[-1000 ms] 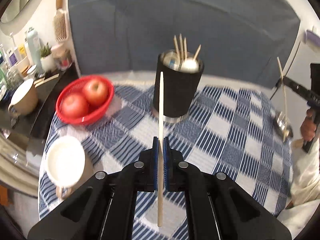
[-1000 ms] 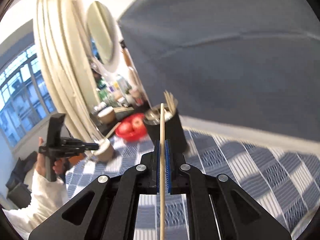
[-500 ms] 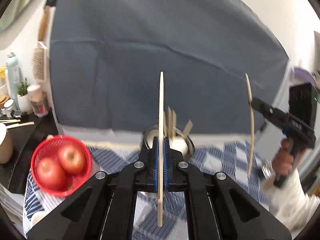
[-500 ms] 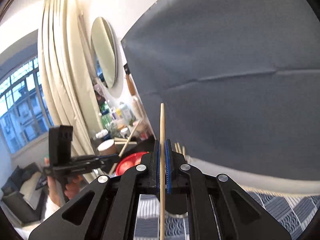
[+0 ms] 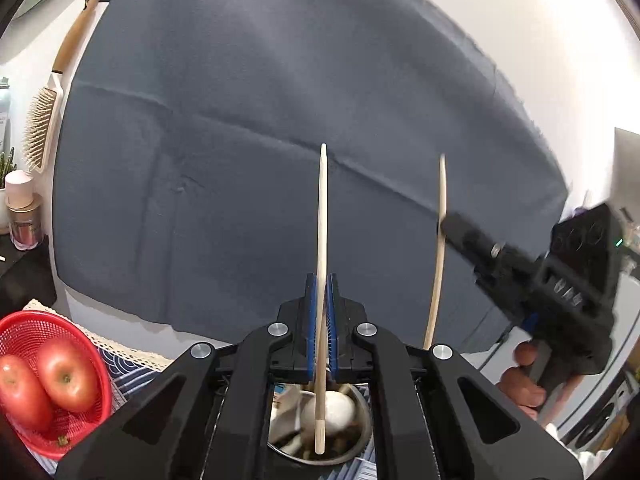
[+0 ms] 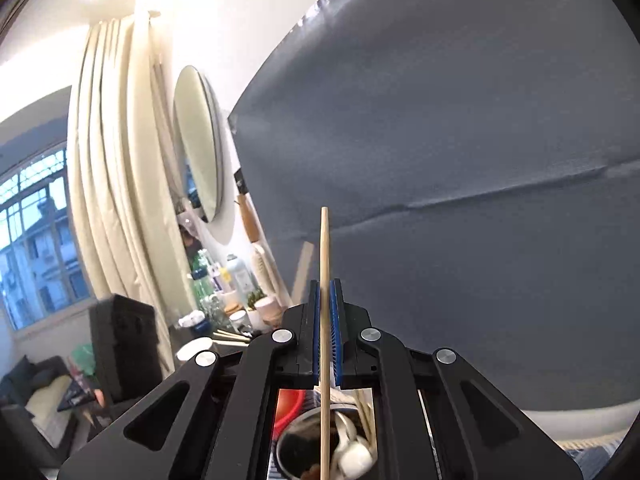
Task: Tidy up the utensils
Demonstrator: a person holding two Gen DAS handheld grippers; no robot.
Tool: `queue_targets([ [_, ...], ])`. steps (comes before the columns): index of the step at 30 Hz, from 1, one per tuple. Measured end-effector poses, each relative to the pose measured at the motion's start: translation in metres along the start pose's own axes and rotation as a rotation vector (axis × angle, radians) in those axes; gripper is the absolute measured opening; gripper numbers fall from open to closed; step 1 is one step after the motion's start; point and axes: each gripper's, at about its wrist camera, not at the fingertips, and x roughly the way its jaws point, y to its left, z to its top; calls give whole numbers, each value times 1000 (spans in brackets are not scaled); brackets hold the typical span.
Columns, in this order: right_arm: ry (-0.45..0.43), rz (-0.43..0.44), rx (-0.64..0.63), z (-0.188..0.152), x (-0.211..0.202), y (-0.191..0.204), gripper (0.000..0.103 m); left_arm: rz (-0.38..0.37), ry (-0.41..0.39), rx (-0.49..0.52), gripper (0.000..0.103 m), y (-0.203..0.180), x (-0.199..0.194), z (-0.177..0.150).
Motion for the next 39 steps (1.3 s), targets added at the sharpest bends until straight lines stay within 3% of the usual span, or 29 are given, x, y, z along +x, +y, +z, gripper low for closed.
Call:
queue_targets([
  [5,5,16,-17,-8,23,2,5,30,15,-31,5,17,16,-13],
  [12,72,19,-50,-33,35,7,5,43,12,7,5,12,8,-24],
  [16,92,-23,-86,-40,20,14,12,67,22,16,9,6,1,-27],
  [18,79,-60,-118,-38,2,18,49,75,19,44,35,-3,-13,-29],
  [19,59,-88,-133,-38,-9,19,77,82,21,55,41,-5,-18,-30],
  [20,18,-136,-162,-39,-24,23,88,105,18,77,53,-11,-26,-32],
  [23,21,-151,-216,-39,-56,29,88,130,5,93,81,-21,-45,-39],
  [24,32,-151,-225,-41,-65,31,89,140,-1,86,94,-24,-50,-43],
  [25,38,-155,-235,-43,-72,33,89,165,-1,86,99,-27,-55,-47],
  [33,110,-161,-236,-79,-126,35,94,299,80,131,97,-56,-75,-88],
  [37,164,-173,-230,-98,-143,31,94,323,121,130,97,-68,-83,-111],
  [39,195,-183,-231,-107,-151,27,94,381,134,145,97,-77,-86,-124],
])
